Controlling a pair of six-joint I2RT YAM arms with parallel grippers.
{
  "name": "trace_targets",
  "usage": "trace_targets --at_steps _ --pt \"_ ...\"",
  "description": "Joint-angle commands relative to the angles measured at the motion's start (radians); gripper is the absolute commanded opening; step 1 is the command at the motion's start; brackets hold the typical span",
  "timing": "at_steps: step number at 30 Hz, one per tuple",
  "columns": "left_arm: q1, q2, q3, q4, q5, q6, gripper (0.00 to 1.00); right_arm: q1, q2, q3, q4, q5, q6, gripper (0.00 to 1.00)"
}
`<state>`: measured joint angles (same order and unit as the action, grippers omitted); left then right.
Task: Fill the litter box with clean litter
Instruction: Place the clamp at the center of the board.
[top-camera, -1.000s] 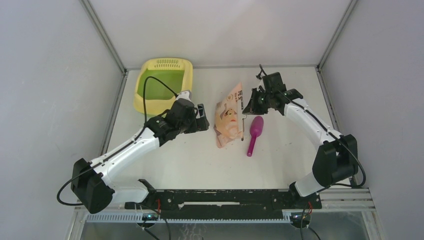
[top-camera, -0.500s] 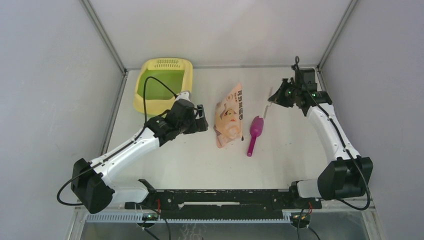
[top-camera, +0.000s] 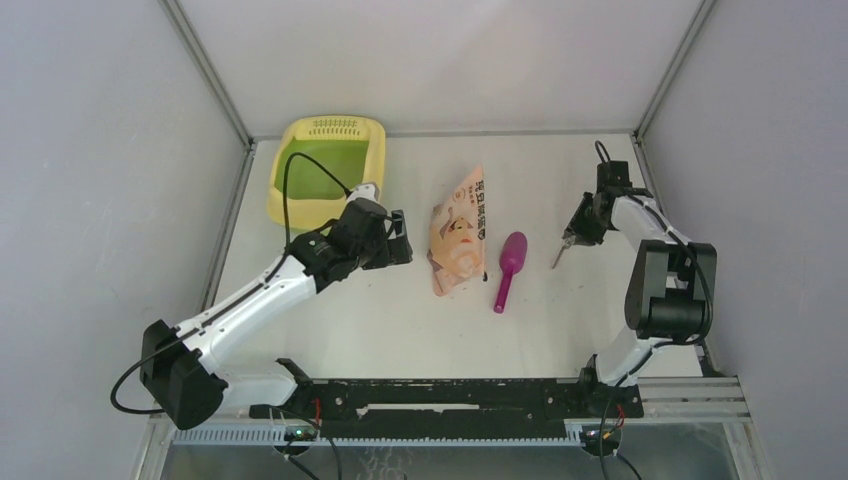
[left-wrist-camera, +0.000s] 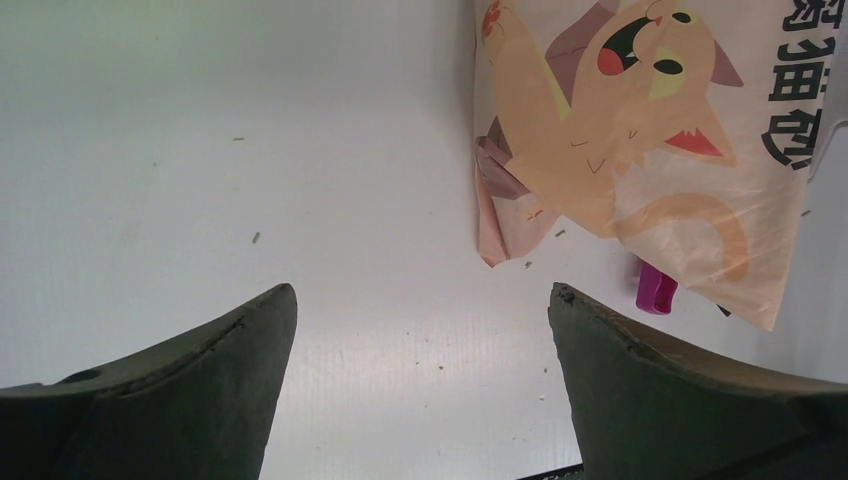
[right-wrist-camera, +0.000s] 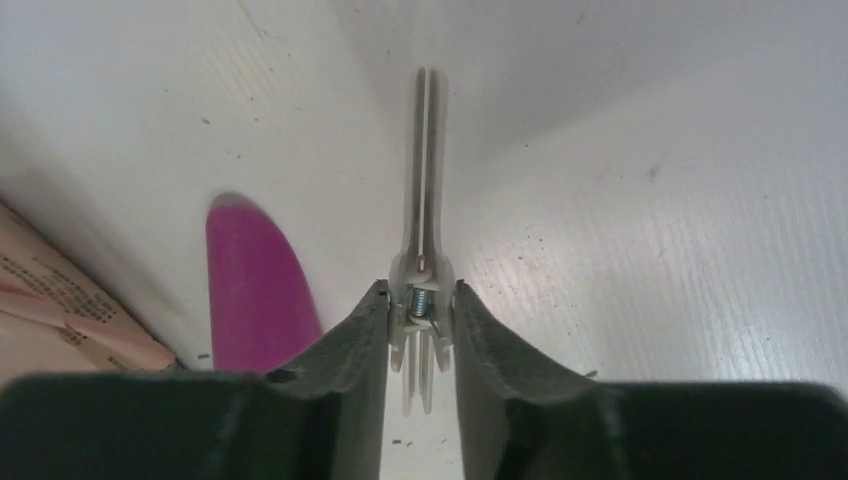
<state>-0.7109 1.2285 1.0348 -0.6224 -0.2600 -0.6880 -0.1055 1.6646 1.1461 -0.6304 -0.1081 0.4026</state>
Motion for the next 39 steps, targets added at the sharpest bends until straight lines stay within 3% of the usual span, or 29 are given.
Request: trace_targets --at_steps 1,3,6,12,19,24,28,34,39 --pt "-0.003 -0.022 0.087 0.004 -0.022 0.023 1.00 -0.005 0.011 0.008 0.050 0.009 -0.016 0.40" --pt "-0.003 -0.019 0.090 0.004 -0.023 0.025 1.00 -0.005 0.008 0.009 0.045 0.010 -0.018 0.51" --pt "-0.003 -0.018 0.091 0.004 -0.029 0.028 1.00 -0.005 -0.013 0.006 0.037 0.010 -0.024 0.60" --pt "-0.002 -0.007 0.107 0.004 -0.039 0.046 1.00 0.030 -0.114 -0.009 0.042 -0.045 -0.030 0.61" --pt "-0.002 0.020 0.142 0.004 -0.028 0.057 1.00 0.095 -0.182 -0.008 0.134 -0.346 -0.028 0.62" --pt "-0.002 0.018 0.148 0.003 -0.013 0.049 1.00 0.103 -0.091 -0.008 0.277 -0.608 0.056 0.62" --pt "-0.002 -0.011 0.152 -0.003 -0.002 0.042 1.00 0.132 0.005 -0.008 0.445 -0.728 0.155 0.66" --pt "-0.001 -0.072 0.158 -0.018 0.004 0.032 1.00 0.158 0.139 0.001 0.745 -0.776 0.337 0.72" --pt "-0.002 -0.095 0.173 -0.037 -0.014 0.041 1.00 0.197 0.291 0.073 0.821 -0.818 0.414 0.74"
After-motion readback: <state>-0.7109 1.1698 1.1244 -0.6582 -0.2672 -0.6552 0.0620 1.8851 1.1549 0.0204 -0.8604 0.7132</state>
